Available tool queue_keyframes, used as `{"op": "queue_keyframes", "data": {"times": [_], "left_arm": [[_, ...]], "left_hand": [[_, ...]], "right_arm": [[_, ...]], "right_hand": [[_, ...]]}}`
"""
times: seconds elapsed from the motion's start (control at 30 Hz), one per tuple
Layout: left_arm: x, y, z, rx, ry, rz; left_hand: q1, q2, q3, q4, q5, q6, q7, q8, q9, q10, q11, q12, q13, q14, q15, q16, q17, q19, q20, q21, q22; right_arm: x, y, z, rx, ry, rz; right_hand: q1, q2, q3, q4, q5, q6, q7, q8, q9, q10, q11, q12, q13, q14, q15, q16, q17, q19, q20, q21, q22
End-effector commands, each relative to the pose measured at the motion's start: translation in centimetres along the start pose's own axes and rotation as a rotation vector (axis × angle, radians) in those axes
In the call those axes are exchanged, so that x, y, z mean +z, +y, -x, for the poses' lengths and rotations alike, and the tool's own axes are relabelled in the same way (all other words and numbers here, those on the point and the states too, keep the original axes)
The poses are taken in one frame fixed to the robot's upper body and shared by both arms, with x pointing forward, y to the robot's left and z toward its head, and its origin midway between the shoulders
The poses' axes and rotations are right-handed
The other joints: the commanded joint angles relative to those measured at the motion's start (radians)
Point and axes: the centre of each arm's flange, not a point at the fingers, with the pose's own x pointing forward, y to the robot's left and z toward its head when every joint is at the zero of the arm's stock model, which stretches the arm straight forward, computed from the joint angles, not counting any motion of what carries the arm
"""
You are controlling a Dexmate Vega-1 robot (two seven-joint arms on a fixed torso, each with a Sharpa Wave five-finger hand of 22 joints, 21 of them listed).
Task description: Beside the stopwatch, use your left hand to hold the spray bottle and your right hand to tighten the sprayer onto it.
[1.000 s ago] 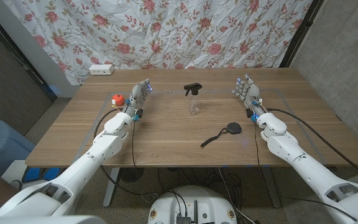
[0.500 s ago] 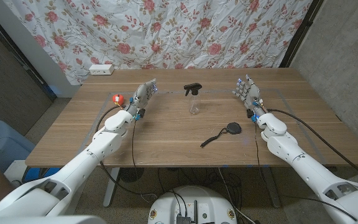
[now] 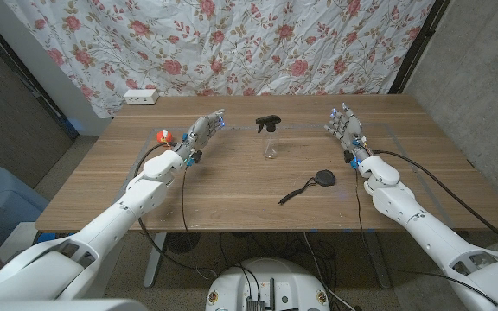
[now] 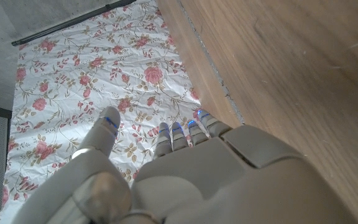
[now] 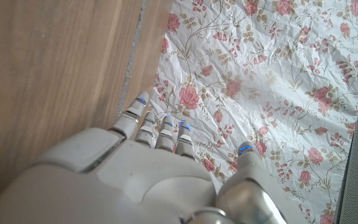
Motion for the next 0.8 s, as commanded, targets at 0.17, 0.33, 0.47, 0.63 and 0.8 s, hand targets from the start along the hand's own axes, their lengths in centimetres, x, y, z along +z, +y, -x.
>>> {"op": "queue_keyframes", "data": {"times": [0.17,0.33,0.47,0.63,0.8], "left_arm": [[0.9,0.0,-0.8,-0.156,0.008,-0.093],[1.2,-0.7,-0.8,-0.177,0.018,-0.098],[1.2,-1.2,-0.8,-0.196,0.023,-0.088],[1.0,-1.9,-0.7,-0.212,0.023,-0.102],[0.8,-2.3,-0.4,-0.228,0.026,-0.106]], "left_hand": [[0.031,-0.009,0.002,-0.004,0.0,0.016,-0.003,0.008,0.005,0.012,-0.009,0.007,0.002,0.015,-0.038,0.004,0.001,0.017,-0.028,0.004,0.002],[0.042,-0.018,0.001,-0.004,0.0,0.008,-0.004,0.003,0.005,0.005,-0.012,0.002,0.002,0.015,-0.037,0.003,0.001,0.015,-0.028,0.001,0.002],[0.061,-0.03,0.002,-0.004,0.002,-0.008,-0.006,-0.004,0.005,0.0,-0.013,-0.001,0.003,0.007,-0.032,-0.002,0.002,-0.006,-0.03,-0.009,0.002],[0.086,-0.044,0.004,-0.004,0.004,-0.022,-0.01,-0.009,0.005,-0.012,-0.018,-0.006,0.003,-0.011,-0.029,-0.007,0.002,-0.031,-0.034,-0.014,0.003],[0.109,-0.054,0.007,-0.004,0.006,-0.019,-0.03,-0.006,0.006,-0.013,-0.036,-0.006,0.003,-0.013,-0.042,-0.004,0.003,-0.03,-0.049,-0.01,0.003]], "right_arm": [[0.4,-0.1,1.0,-0.006,-0.004,-0.003],[0.4,-0.3,1.0,-0.006,-0.01,-0.011],[0.4,-0.6,1.1,-0.004,-0.012,-0.01],[0.5,-1.0,1.2,-0.001,-0.011,-0.007],[0.5,-1.2,1.3,0.007,-0.008,-0.009]], "right_hand": [[-0.004,0.01,0.003,-0.004,0.003,0.01,-0.001,0.008,0.005,0.013,-0.003,0.007,0.003,0.006,-0.001,0.008,0.0,0.005,-0.005,0.004,0.005],[-0.004,0.01,0.003,-0.004,0.003,0.01,0.0,0.008,0.005,0.014,-0.003,0.007,0.003,0.006,-0.001,0.008,-0.001,0.005,-0.005,0.004,0.005],[-0.004,0.011,0.003,-0.005,0.003,0.01,0.0,0.008,0.005,0.013,-0.003,0.006,0.003,0.005,-0.002,0.008,-0.002,0.005,-0.006,0.004,0.005],[-0.002,0.011,0.003,-0.006,0.003,0.009,-0.001,0.007,0.005,0.012,-0.003,0.006,0.002,0.006,-0.002,0.008,-0.003,0.004,-0.004,0.004,0.005],[0.0,0.011,0.004,-0.009,0.003,0.009,-0.003,0.007,0.005,0.012,-0.003,0.006,0.002,0.005,-0.002,0.007,-0.006,-0.004,-0.004,0.001,0.005]]}}
